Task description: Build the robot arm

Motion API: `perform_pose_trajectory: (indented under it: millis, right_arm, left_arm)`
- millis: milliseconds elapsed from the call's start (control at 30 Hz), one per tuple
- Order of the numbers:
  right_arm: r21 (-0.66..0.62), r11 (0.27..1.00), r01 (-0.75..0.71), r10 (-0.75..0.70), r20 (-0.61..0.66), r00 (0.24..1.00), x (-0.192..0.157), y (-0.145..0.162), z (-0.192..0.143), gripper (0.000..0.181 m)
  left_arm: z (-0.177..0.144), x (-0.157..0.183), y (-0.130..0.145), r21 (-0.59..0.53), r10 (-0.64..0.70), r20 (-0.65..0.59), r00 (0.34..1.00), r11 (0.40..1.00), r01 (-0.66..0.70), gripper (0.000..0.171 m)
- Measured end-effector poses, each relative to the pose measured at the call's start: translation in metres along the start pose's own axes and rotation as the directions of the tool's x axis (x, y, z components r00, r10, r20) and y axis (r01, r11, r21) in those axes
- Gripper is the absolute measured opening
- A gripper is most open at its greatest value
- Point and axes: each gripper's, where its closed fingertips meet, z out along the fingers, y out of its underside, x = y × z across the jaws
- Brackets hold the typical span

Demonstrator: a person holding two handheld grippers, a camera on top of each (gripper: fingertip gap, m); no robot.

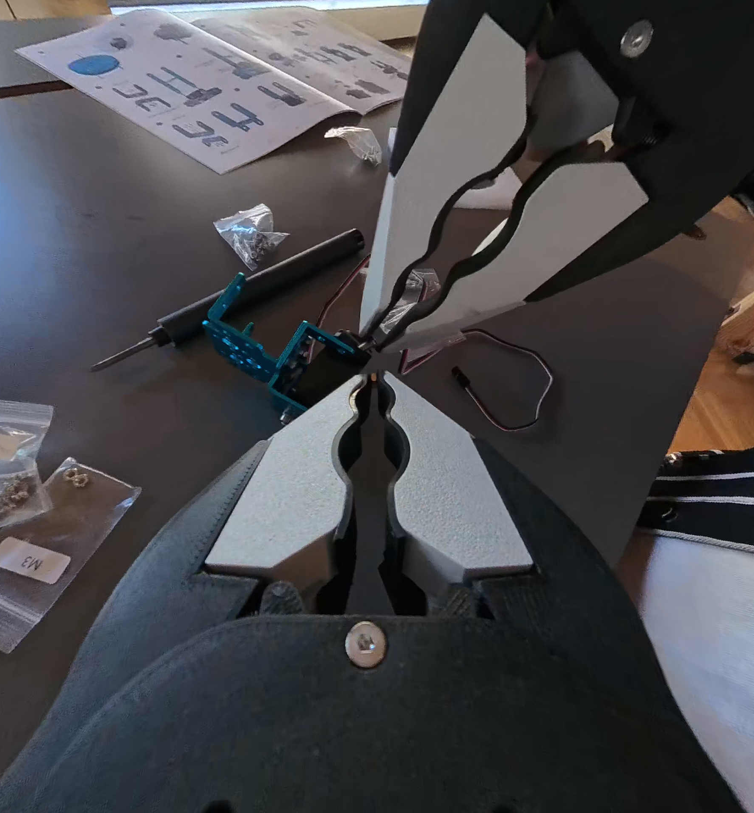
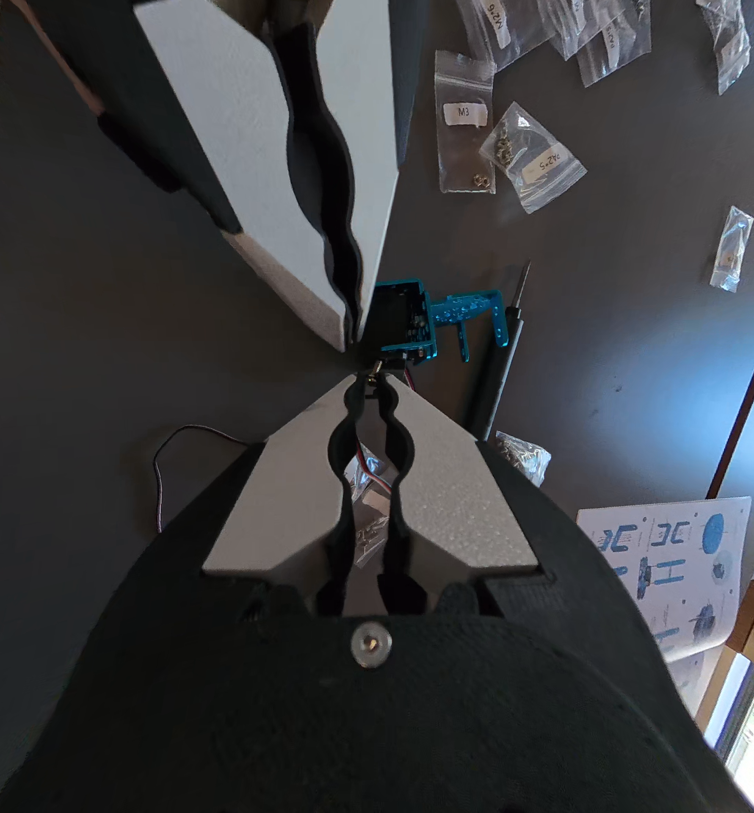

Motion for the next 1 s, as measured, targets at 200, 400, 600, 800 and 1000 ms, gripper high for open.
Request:
perform_pose_trajectory:
  millis: [200, 400, 600, 800, 1000]
  right_arm:
    - [0.029, 0.998, 0.055, -0.055, 0.006, 0.998, 0.001, -0.005, -0.002, 0.004]
    - [0.04, 0.996, 0.086, -0.087, 0.021, 0.996, 0.0, -0.006, -0.001, 0.004]
    - [0.125, 0.982, 0.142, -0.142, -0.003, 0.99, 0.003, -0.009, 0.001, 0.005]
    - [0.196, 0.978, 0.065, -0.058, -0.041, 0.997, 0.011, -0.006, -0.002, 0.01]
    - [0.321, 0.921, -0.223, 0.237, -0.003, 0.972, 0.009, -0.006, -0.014, 0.018]
  left_arm:
    - [0.004, -0.002, -0.001, 0.001, 0.0, 0.027, 1.0, 1.0, 0.0, 0.0]
    - [0.005, -0.001, -0.001, 0.015, -0.03, 0.018, 0.999, 0.999, 0.03, 0.0]
    - [0.005, -0.002, 0.0, 0.019, -0.05, 0.016, 0.999, 0.999, 0.05, 0.0]
    - [0.002, -0.004, 0.0, 0.032, -0.083, 0.009, 0.997, 0.996, 0.083, 0.0]
    - [-0.004, -0.004, 0.002, 0.038, -0.11, 0.009, 0.994, 0.993, 0.11, 0.0]
